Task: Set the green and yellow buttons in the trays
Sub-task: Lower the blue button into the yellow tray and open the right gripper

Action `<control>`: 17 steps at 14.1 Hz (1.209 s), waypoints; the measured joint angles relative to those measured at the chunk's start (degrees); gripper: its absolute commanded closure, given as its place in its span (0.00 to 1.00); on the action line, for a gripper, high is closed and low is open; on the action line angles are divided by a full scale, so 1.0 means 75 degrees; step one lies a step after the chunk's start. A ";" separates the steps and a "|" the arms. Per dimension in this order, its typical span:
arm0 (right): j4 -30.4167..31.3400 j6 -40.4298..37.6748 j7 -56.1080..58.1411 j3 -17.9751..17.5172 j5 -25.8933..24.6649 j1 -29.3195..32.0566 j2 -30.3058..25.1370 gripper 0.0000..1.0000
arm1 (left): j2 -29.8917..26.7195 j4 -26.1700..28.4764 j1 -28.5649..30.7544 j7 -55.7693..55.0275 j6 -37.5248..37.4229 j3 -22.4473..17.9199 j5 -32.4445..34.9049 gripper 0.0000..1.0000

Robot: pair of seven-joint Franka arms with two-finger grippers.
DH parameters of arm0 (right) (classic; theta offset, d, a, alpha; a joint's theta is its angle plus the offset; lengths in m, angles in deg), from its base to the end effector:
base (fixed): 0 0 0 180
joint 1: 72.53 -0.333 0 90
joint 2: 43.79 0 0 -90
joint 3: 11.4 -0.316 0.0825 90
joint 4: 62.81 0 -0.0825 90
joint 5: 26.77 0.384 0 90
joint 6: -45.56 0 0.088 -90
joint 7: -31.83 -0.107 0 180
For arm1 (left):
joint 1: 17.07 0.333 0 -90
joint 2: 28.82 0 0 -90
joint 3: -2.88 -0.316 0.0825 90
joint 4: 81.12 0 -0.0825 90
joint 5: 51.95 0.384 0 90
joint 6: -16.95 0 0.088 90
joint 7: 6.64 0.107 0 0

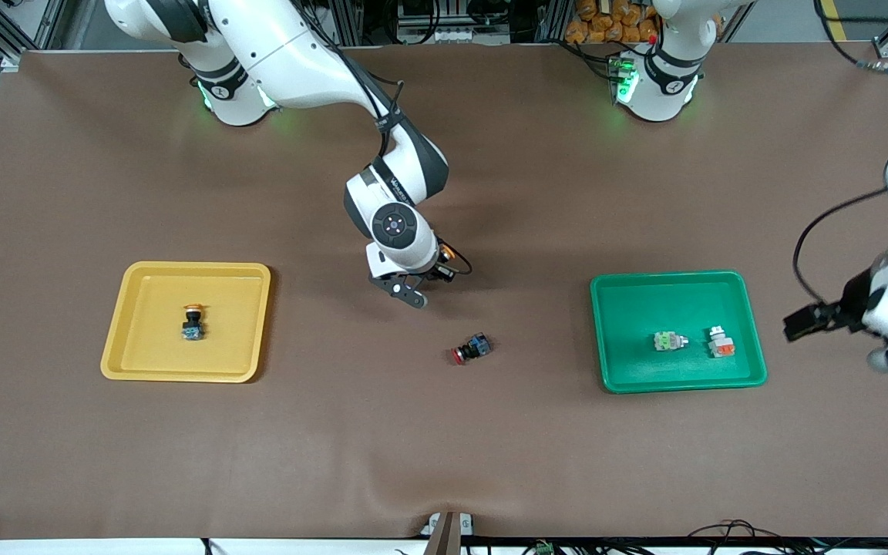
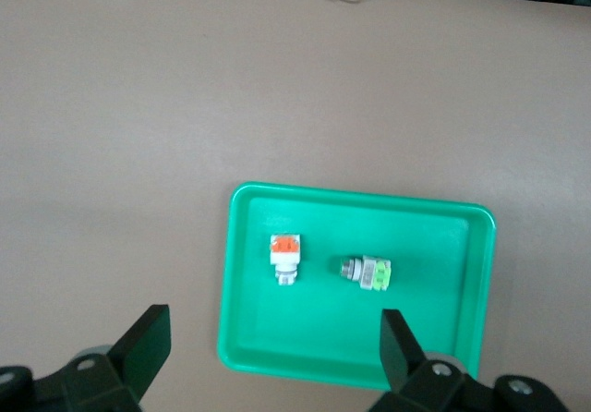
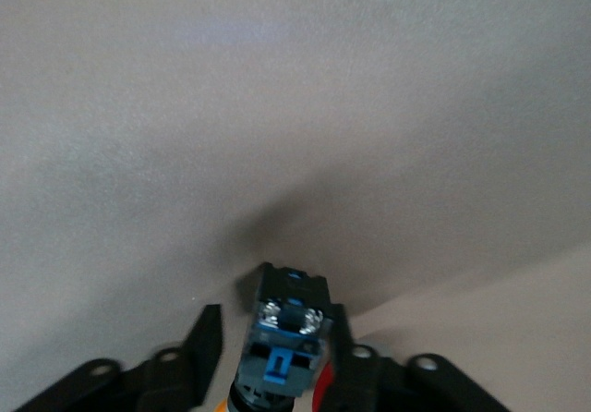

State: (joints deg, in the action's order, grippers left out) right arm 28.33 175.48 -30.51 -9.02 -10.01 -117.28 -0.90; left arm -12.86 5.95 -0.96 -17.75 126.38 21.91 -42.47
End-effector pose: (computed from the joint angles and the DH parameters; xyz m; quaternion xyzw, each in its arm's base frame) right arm 0.5022 0.4730 0.1887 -0.9596 0.2628 0.0956 0.0303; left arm 0.6565 0.0031 0.5201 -0.9957 -0.0575 -0.0674 0.0271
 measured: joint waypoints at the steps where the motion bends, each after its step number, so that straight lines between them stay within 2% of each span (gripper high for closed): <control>1: 0.0001 0.0009 -0.0004 0.0001 0.0001 -0.0006 0.0014 1.00 | -0.0269 0.0000 -0.0002 0.0094 -0.0276 0.0016 -0.0031 0.00; 5: -0.0235 -0.0007 -0.0016 0.0173 0.0009 0.0161 0.0013 1.00 | -0.1270 0.0007 -0.0146 0.0224 -0.1364 0.0030 -0.0368 0.00; 6: -0.0444 -0.0231 -0.0017 0.0204 0.0014 0.0383 0.0004 1.00 | -0.1514 0.0019 -0.0400 0.0260 -0.1694 -0.0158 -0.0465 0.00; 9: -0.1412 -0.1709 0.0083 0.0240 0.0063 0.1468 -0.0055 1.00 | -0.2171 0.0160 -0.1478 0.0356 -0.2673 -0.1212 -0.0895 0.00; 10: -0.1680 -0.2254 0.0414 0.0242 0.0078 0.1870 -0.0080 1.00 | -0.2420 0.0374 -0.1708 0.0364 -0.2825 -0.1475 -0.0941 0.00; 12: -0.1928 -0.2976 0.1590 0.0249 0.0090 0.2469 -0.0096 1.00 | -0.2839 0.0936 -0.1773 0.0378 -0.2916 -0.1633 -0.0995 0.00; 14: -0.1972 -0.3229 0.2879 0.0275 0.0076 0.2969 -0.0097 1.00 | -0.3088 0.1329 -0.1727 0.0405 -0.2915 -0.1700 -0.1041 0.00; 17: -0.1932 -0.3588 0.4899 0.0385 -0.0043 0.3684 -0.0087 1.00 | -0.3204 0.1444 -0.1737 0.0432 -0.2916 -0.1702 -0.1104 0.00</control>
State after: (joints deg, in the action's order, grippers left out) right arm 13.85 148.57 6.23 -6.13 -10.33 -89.65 -1.55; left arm -36.89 16.78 -13.99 -14.51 104.51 9.14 -50.75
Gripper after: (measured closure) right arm 0.665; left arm 0.000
